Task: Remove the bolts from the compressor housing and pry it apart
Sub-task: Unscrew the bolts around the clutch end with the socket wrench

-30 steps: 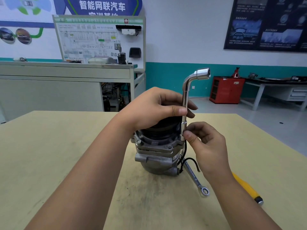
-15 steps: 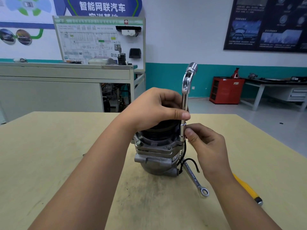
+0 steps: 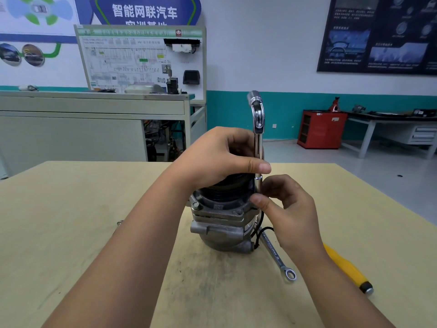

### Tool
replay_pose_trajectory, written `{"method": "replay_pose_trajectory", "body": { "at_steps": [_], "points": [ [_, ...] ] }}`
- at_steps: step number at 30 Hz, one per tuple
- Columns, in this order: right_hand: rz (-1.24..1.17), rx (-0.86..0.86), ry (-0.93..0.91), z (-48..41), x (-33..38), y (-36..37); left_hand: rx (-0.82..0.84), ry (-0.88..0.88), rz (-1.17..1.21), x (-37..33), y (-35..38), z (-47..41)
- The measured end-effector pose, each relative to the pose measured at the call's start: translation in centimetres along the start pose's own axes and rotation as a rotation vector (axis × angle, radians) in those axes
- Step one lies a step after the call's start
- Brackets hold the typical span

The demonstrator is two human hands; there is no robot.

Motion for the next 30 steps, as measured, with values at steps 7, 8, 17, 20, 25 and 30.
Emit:
{"method": "replay_pose_trajectory", "body": {
  "at_steps": [7, 8, 17, 20, 25, 30],
  "points": [
    [-0.005, 0.035, 0.019, -0.21, -0.18, -0.3, 0.023, -0.012, 0.055, 0.13, -0.15, 0.2],
    [-0.002, 0.036, 0.017, -0.22, -0.18, -0.34, 0.032, -0.017, 0.082, 0.1, -0.15, 0.24],
    [0.069, 0.034, -0.048, -0.29, -0.04, -0.48, 0.063, -0.025, 0.111, 0.26, -0.28, 0.22],
    [0.12, 0.006, -0.143, -0.26, 0.27, -0.48, 0.027, -0.029, 0.086, 0.24, -0.24, 0.15],
    [0.138, -0.009, -0.097, 0.09, 0.23, 0.07, 0.013, -0.026, 0.046, 0.13, -0.2, 0.13],
    [0.053, -0.068, -0.073, 0.53, -0.08, 0.39, 0.012, -0.006, 0.033, 0.15, -0.19, 0.12]
  ]
}}
Point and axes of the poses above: each hand's wrist, its own z-axis away from the middle knuckle, its own y-axis out of the palm, x = y × z, the point moved 1 cm from there along -z, towards the middle knuckle, and after that the axes turned 1 degree about -y, right-handed, at the moved point
